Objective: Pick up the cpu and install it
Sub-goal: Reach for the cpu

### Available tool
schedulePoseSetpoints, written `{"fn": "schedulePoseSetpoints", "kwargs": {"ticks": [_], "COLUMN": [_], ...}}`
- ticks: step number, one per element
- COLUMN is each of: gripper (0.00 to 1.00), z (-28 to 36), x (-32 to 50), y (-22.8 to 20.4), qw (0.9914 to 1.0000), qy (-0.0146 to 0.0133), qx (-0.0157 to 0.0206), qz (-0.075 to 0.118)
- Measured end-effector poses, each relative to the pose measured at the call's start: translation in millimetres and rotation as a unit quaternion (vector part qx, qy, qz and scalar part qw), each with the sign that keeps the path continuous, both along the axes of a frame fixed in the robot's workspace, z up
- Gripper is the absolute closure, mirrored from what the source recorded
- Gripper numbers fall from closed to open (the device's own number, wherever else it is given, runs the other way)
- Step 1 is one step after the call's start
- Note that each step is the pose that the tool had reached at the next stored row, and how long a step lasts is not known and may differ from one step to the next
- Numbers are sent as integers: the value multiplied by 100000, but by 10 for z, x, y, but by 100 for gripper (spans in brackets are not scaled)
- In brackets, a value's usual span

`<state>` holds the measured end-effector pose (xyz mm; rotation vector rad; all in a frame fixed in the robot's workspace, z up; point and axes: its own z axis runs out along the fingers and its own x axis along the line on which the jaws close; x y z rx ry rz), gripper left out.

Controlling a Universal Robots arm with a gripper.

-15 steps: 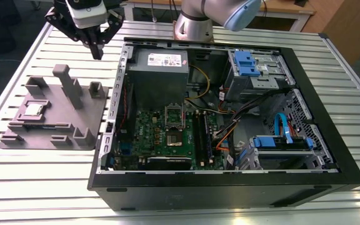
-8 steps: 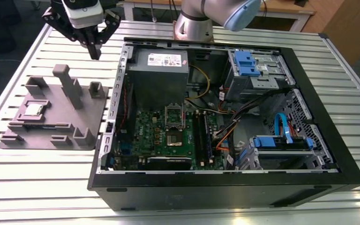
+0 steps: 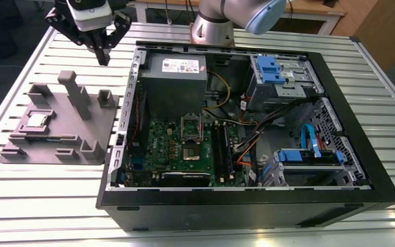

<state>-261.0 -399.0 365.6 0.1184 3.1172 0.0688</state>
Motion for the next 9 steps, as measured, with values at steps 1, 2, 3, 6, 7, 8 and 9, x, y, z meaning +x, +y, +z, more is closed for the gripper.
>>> {"fn": "schedulePoseSetpoints", "kwargs": {"ticks": [1,2,3,6,7,8,9], "gripper": [89,89,89,89,89,89,89], "z": [0,0,0,0,0,0,0], "x": [-3,-7,-11,-19,-22,-25,-26], "y": [0,0,0,0,0,0,0], "qw": [100000,100000,100000,100000,100000,100000,100000], "qy": [5,3,3,5,2,3,5], "qx": [-4,-4,-2,-3,-1,-3,-5], "qz": [1,1,0,3,1,1,4]}}
